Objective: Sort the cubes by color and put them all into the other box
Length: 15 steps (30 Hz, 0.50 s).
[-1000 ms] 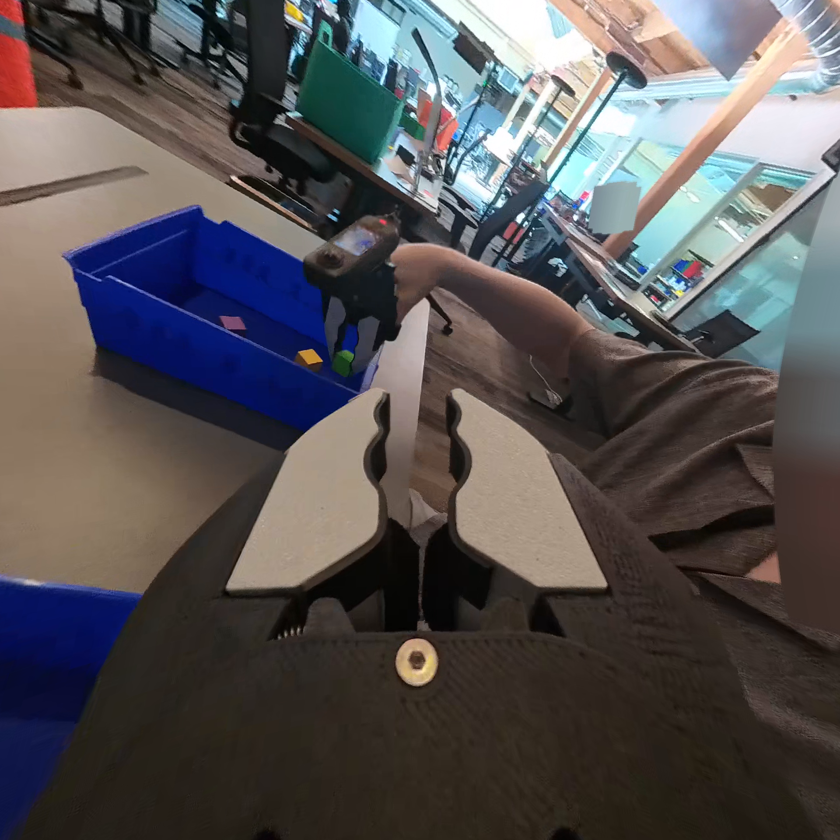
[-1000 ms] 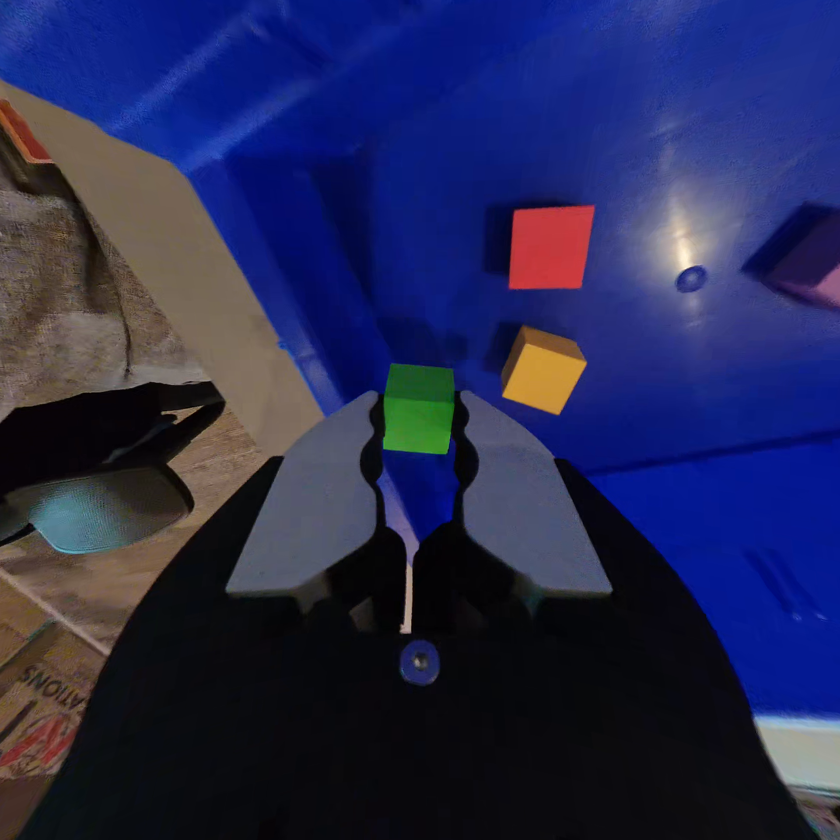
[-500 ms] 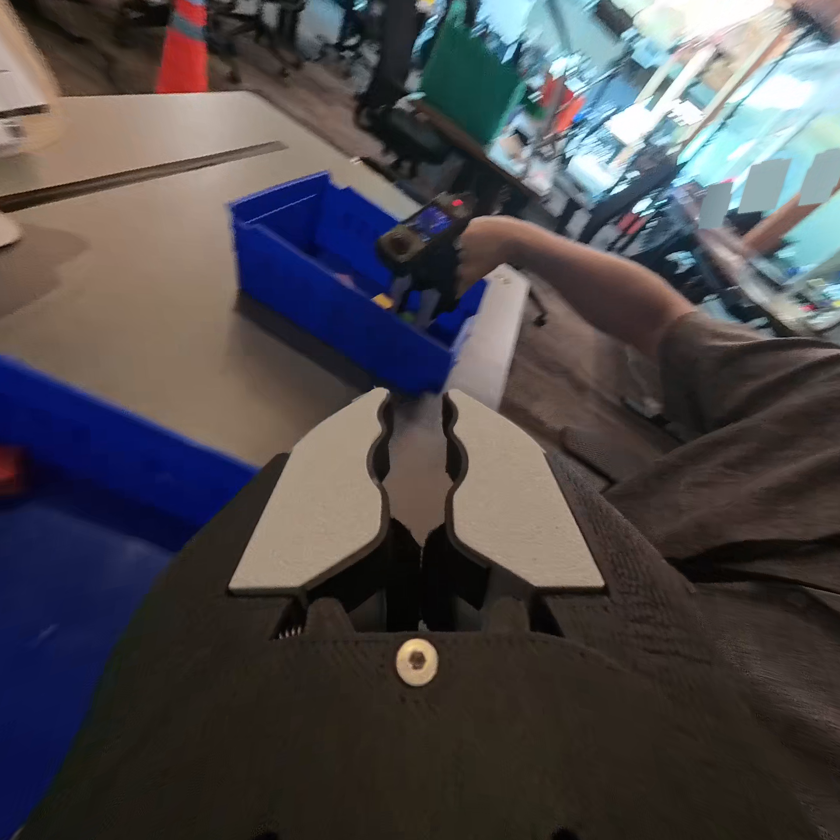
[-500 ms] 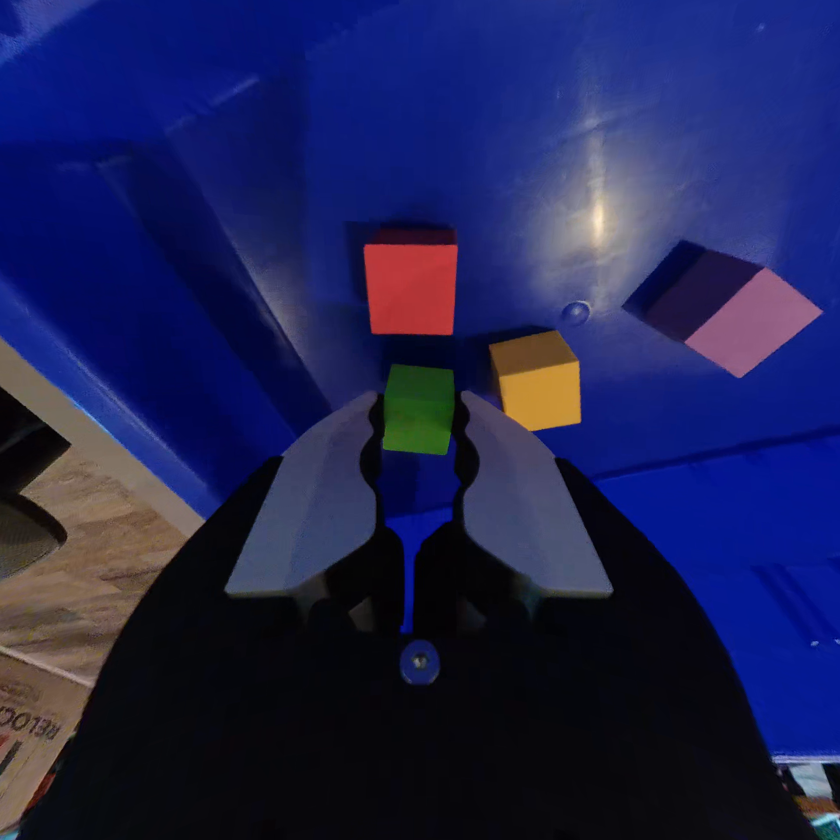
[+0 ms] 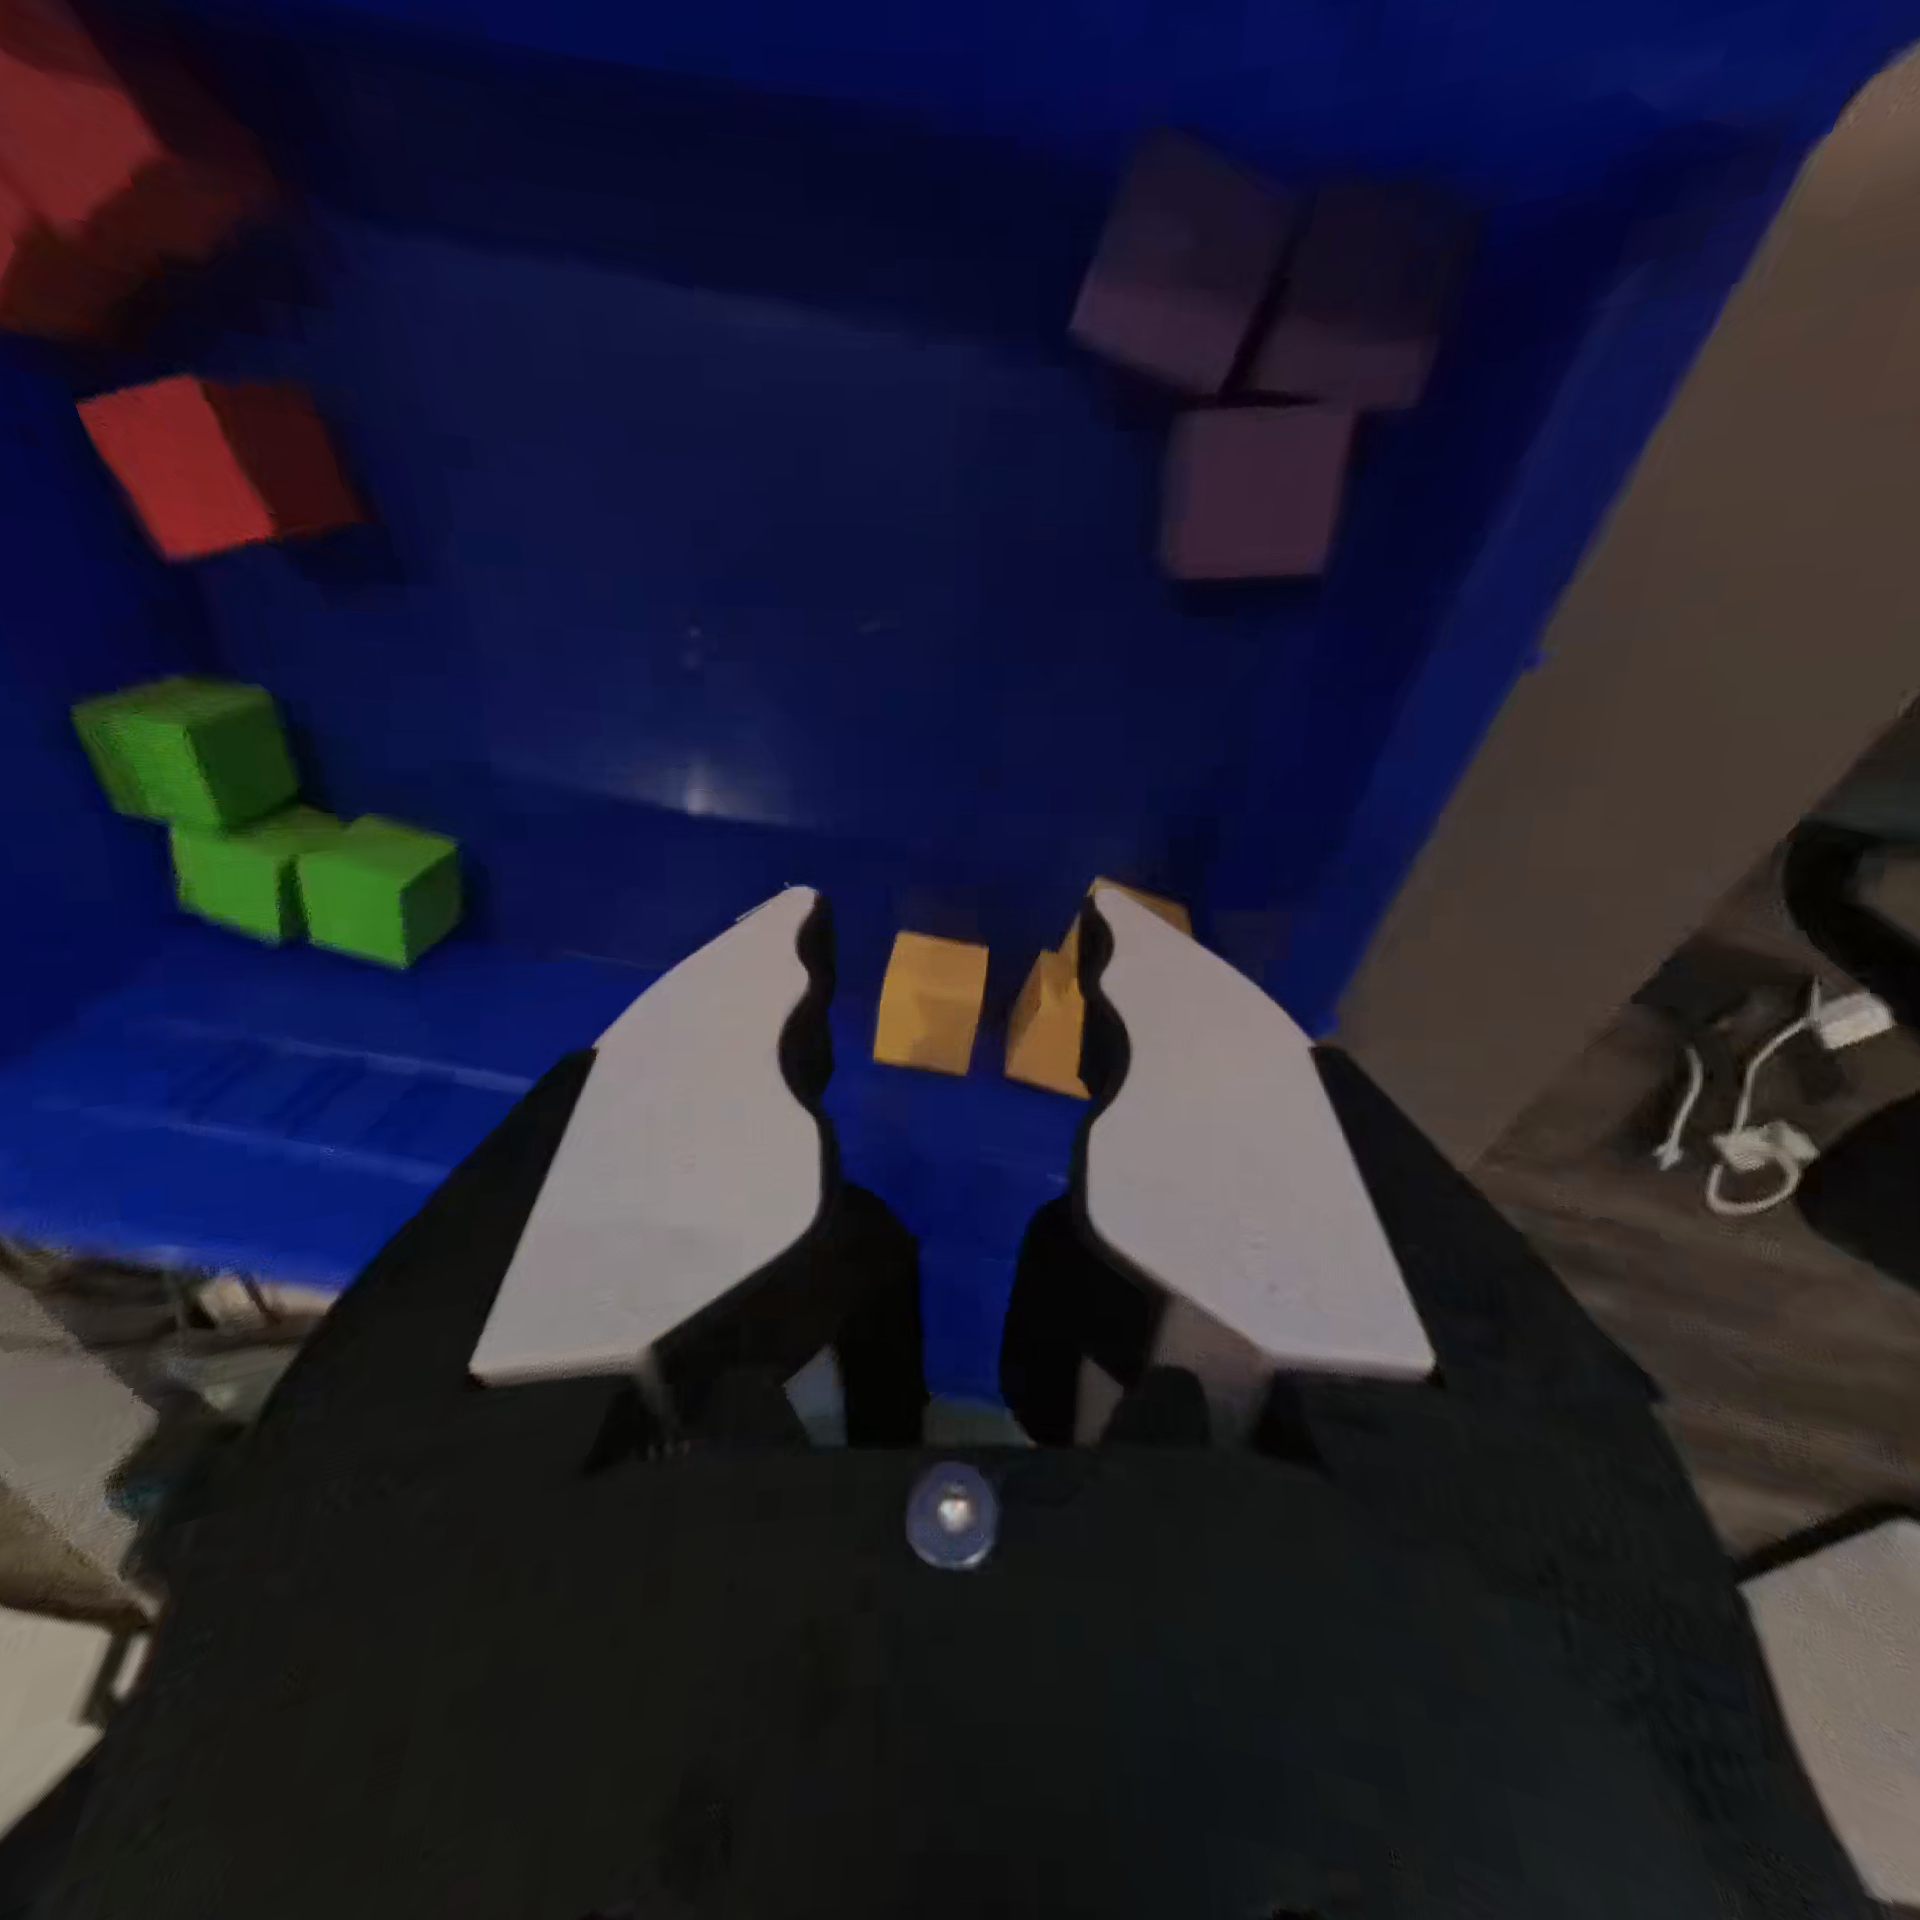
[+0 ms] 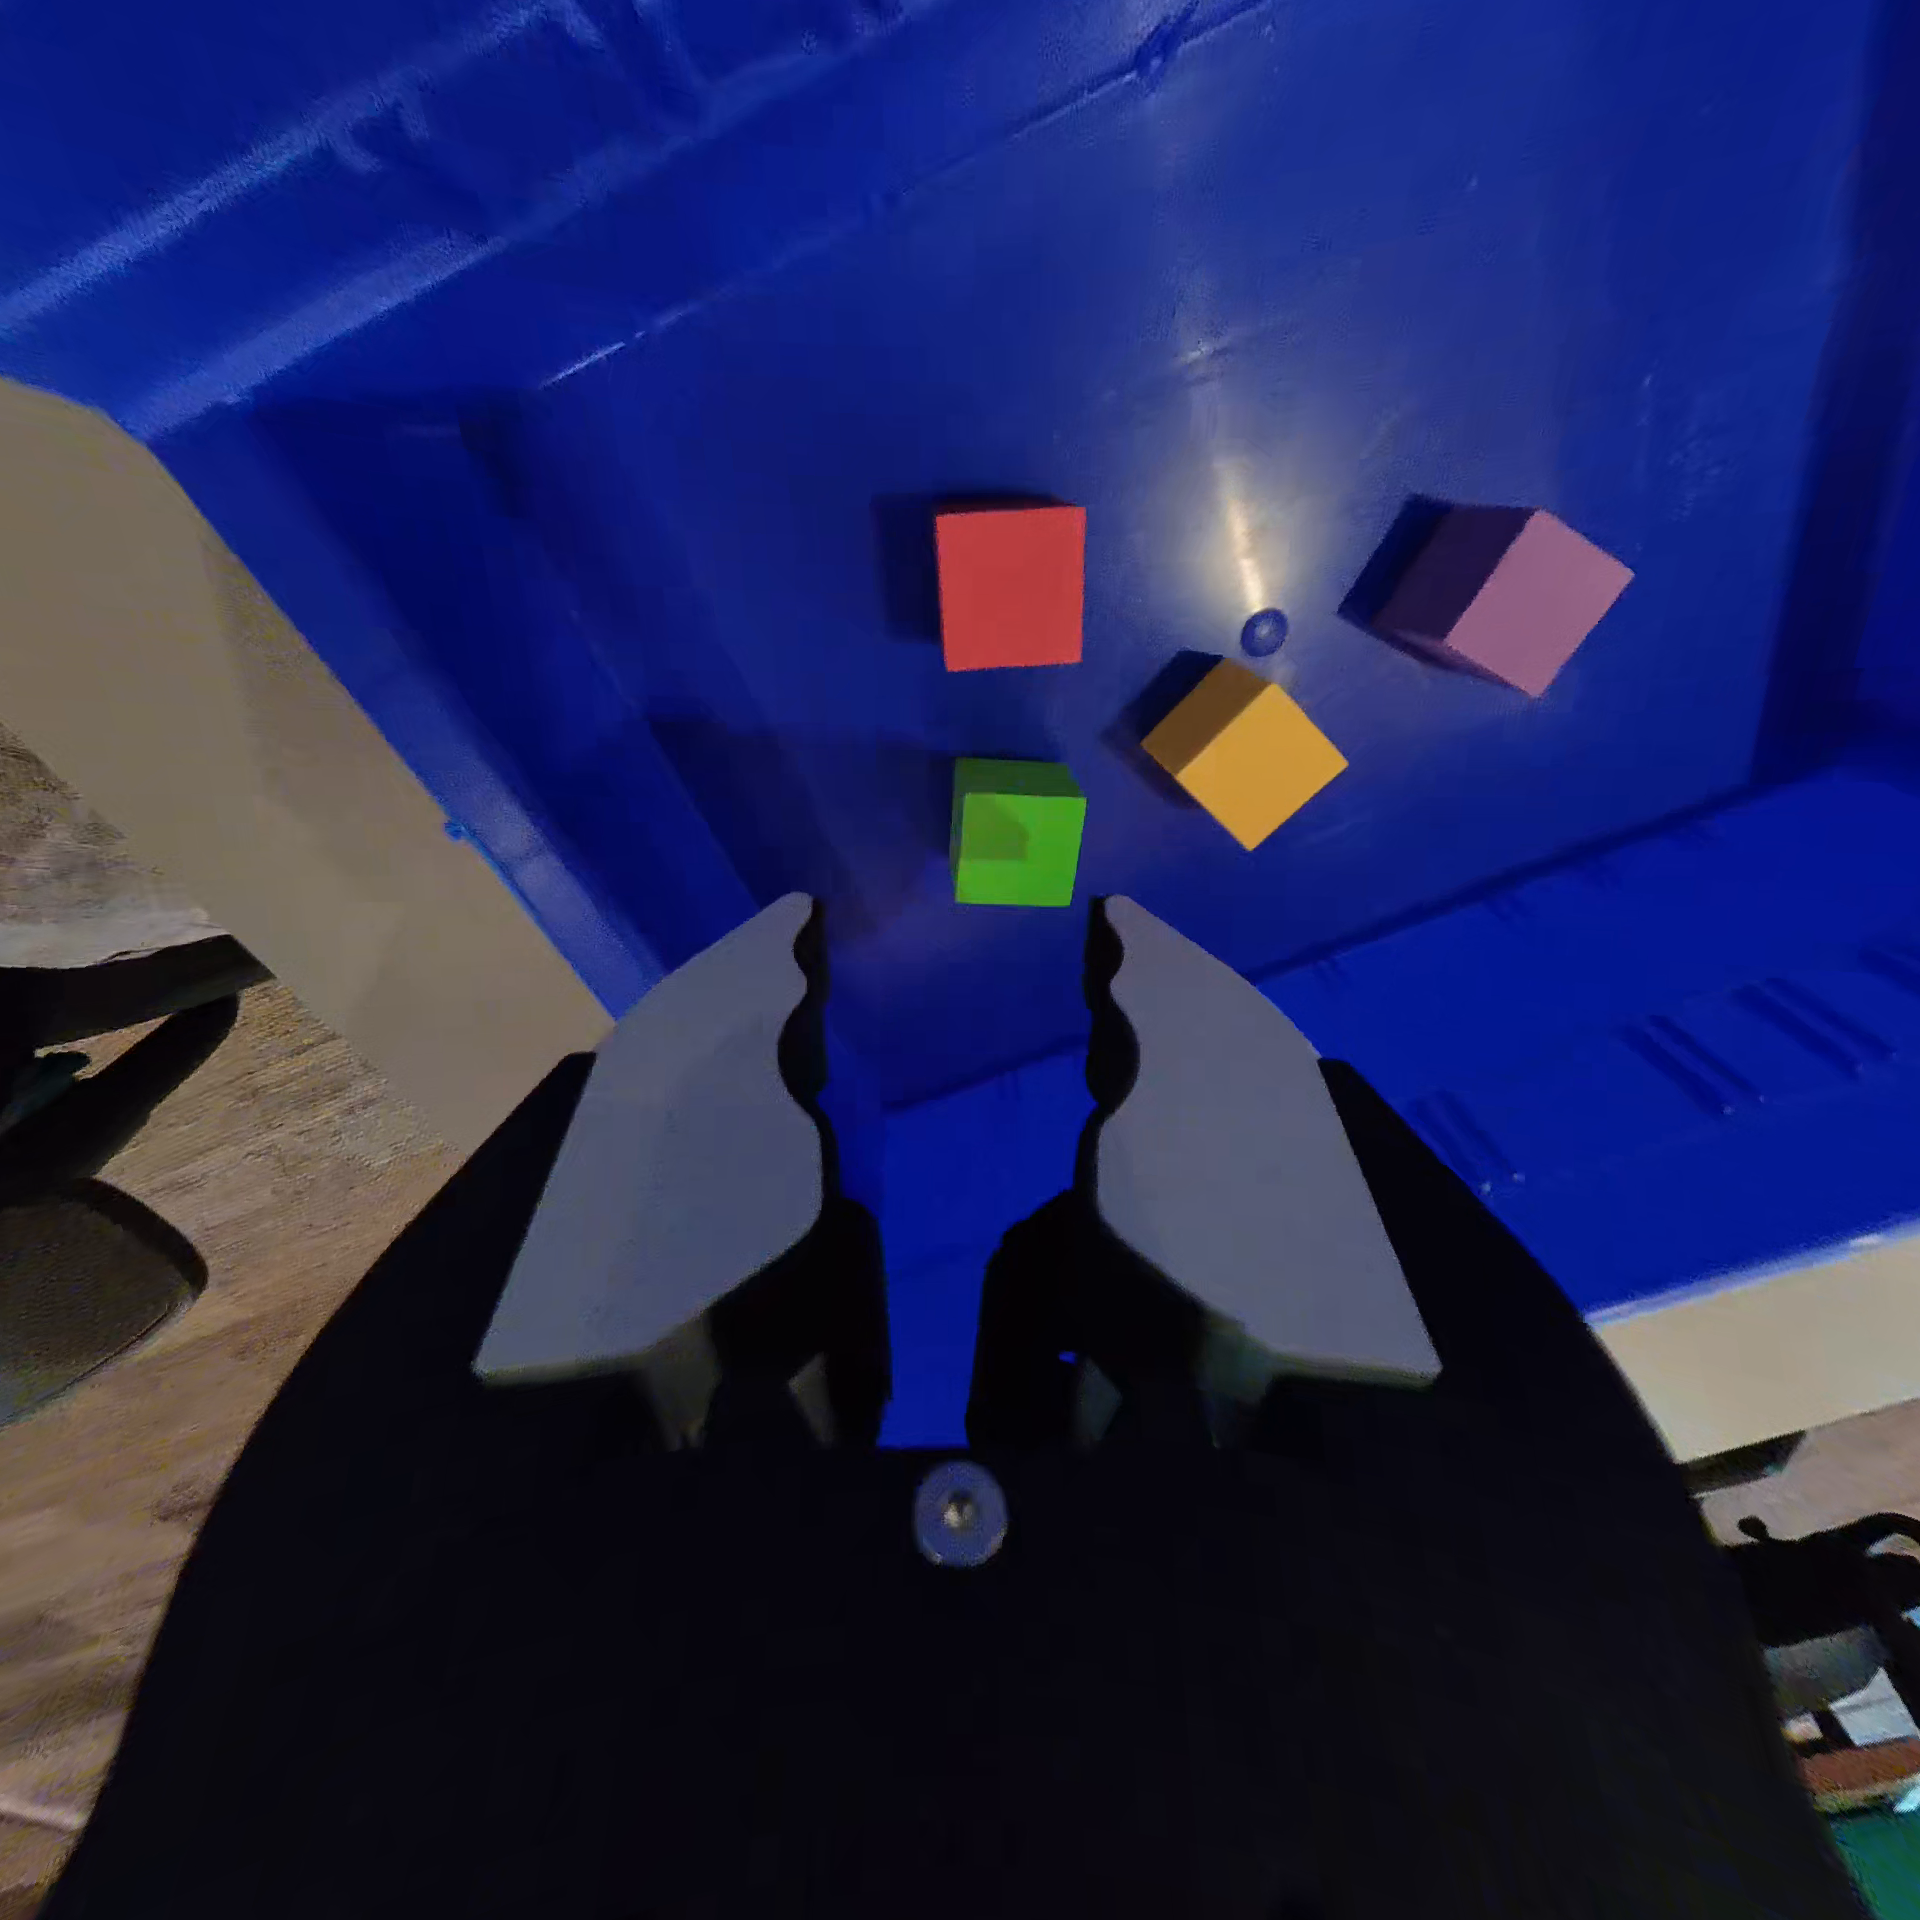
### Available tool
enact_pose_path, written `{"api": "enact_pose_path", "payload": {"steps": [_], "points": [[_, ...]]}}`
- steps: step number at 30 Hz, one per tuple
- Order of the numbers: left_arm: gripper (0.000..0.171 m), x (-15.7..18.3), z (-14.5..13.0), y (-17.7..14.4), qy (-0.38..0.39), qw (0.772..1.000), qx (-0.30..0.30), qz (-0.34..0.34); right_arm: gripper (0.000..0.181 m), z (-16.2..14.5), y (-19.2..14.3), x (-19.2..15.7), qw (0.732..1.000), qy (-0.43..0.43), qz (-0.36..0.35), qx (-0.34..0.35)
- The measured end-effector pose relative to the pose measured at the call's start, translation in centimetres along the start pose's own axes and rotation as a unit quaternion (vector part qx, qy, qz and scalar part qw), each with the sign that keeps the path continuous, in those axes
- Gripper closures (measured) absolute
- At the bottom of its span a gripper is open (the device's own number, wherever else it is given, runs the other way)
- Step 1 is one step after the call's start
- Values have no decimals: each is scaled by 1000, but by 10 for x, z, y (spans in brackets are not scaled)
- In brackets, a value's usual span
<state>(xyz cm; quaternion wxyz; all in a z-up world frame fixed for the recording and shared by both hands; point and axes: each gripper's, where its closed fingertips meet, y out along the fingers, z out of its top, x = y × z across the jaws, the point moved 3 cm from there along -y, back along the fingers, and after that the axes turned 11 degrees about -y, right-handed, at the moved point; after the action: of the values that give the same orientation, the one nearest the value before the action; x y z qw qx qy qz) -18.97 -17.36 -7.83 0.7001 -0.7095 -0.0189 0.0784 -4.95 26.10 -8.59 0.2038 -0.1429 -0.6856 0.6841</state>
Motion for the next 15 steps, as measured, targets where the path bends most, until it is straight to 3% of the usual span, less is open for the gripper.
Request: {"api": "enact_pose_path", "payload": {"steps": [5, 11, 15], "points": [[118, 40, 36, 14, 28, 994, 45, -94, 135, -3, -2, -7, 1000, -7, -13, 8], [119, 45, 53, 27, 0, 992, 46, -118, 135, -4, -4, -6, 999, -9, -29, 22], [121, 45, 53, 40, -11, 995, 27, -94, 136, -2, -7, -5, 999, -13, -40, 33]]}}
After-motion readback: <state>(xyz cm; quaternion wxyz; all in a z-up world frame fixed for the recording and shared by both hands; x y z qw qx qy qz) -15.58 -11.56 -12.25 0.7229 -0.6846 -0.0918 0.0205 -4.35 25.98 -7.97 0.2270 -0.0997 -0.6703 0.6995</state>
